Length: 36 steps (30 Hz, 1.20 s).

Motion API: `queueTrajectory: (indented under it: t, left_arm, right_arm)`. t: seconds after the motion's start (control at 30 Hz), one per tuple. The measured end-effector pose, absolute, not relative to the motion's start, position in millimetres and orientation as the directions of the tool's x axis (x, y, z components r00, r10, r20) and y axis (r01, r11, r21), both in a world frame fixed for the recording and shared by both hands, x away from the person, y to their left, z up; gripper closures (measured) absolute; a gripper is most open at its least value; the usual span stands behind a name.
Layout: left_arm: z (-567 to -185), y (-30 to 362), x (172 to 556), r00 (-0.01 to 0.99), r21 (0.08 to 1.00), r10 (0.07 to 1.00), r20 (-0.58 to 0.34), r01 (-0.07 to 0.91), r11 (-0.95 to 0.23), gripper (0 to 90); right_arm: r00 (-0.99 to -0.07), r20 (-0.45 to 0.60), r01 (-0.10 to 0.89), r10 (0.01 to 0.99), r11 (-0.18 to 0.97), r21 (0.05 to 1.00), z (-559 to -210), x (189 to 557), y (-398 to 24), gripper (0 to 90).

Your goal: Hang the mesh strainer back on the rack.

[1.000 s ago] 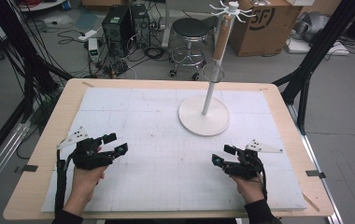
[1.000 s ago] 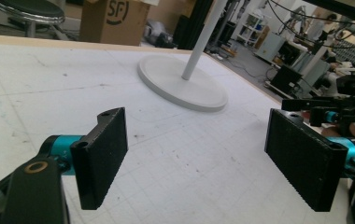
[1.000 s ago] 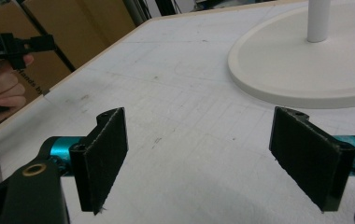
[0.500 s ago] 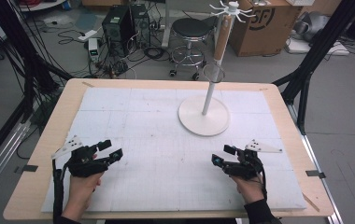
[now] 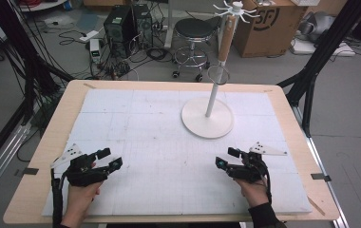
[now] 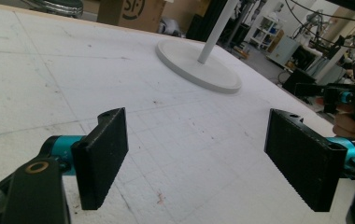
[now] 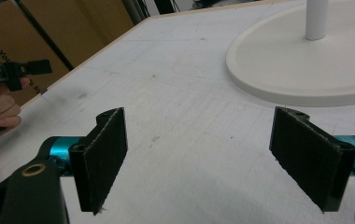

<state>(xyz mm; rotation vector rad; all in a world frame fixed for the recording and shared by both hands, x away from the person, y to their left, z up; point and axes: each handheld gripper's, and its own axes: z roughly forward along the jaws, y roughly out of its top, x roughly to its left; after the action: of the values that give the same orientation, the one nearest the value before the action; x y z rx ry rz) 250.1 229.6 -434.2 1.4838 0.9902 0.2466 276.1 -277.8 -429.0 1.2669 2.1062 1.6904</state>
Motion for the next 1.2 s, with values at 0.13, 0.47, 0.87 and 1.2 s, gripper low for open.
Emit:
queueTrajectory:
  t: [0.13,0.47,0.87,1.2]
  left_arm:
    - [-435.1,229.6,249.2,0.6,0.894,0.692,-0.401,0.421,0.153,22.2]
    - [-440.4,227.8,249.0,0.595,0.887,0.692,-0.408,0.439,0.146,22.1]
    - [-443.1,229.0,250.4,0.585,0.882,0.695,-0.418,0.444,0.158,22.5]
    - [-445.1,229.3,251.7,0.582,0.877,0.693,-0.424,0.456,0.154,22.4]
  right_arm:
    - [-0.63,0.364,0.502,0.686,0.002,0.865,-428.8,275.9,-277.9,18.5]
    - [-0.629,0.365,0.503,0.687,0.002,0.864,-428.8,275.7,-278.0,18.5]
    - [-0.629,0.364,0.504,0.687,0.005,0.864,-429.2,275.9,-277.5,18.5]
    - [-0.628,0.366,0.506,0.686,0.002,0.863,-429.3,275.8,-278.1,18.4]
